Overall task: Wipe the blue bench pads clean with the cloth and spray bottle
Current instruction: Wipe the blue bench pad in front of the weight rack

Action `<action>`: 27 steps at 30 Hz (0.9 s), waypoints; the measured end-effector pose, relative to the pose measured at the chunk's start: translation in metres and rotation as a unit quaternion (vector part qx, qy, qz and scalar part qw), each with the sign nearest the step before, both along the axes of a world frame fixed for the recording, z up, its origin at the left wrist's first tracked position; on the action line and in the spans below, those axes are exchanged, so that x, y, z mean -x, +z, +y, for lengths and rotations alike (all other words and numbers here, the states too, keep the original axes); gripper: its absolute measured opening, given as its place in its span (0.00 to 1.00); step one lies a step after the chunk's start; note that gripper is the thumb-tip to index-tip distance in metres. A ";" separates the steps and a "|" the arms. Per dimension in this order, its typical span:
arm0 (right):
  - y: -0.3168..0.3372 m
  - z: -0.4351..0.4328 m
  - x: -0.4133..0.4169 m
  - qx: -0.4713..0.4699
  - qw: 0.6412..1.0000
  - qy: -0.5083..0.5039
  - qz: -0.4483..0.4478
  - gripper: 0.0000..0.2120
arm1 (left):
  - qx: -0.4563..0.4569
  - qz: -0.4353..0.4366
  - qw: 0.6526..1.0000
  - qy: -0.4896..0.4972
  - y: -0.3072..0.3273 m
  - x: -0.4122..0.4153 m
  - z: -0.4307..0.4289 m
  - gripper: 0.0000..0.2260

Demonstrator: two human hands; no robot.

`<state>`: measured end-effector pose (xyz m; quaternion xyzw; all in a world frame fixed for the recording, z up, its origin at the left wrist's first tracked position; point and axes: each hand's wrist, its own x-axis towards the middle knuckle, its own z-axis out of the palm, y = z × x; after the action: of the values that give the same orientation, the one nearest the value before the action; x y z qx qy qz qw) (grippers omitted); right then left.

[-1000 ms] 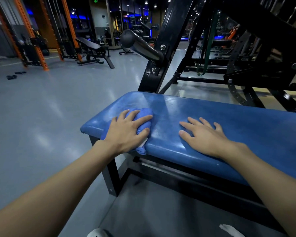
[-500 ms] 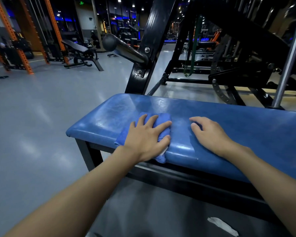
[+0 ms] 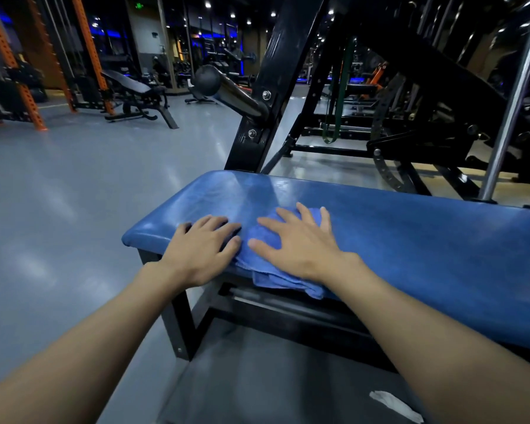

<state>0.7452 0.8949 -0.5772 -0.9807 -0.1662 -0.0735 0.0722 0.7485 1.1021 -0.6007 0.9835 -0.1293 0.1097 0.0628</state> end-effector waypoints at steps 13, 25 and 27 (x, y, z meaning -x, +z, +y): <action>-0.011 -0.054 0.021 0.031 0.999 -0.039 -0.014 0.23 | 0.035 0.004 0.995 -0.090 -0.005 0.002 -0.045 0.31; -0.014 -0.152 0.056 0.016 0.992 -0.126 -0.011 0.21 | -0.002 0.009 0.990 -0.139 -0.002 0.013 -0.124 0.32; -0.014 -0.168 0.062 0.015 0.990 -0.141 -0.010 0.21 | -0.004 0.004 0.988 -0.155 0.000 0.015 -0.145 0.33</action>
<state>0.6833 0.7268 -0.5912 -0.9945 -0.0281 -0.0898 0.0452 0.7336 0.9574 -0.6005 0.9522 -0.2806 0.0940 0.0755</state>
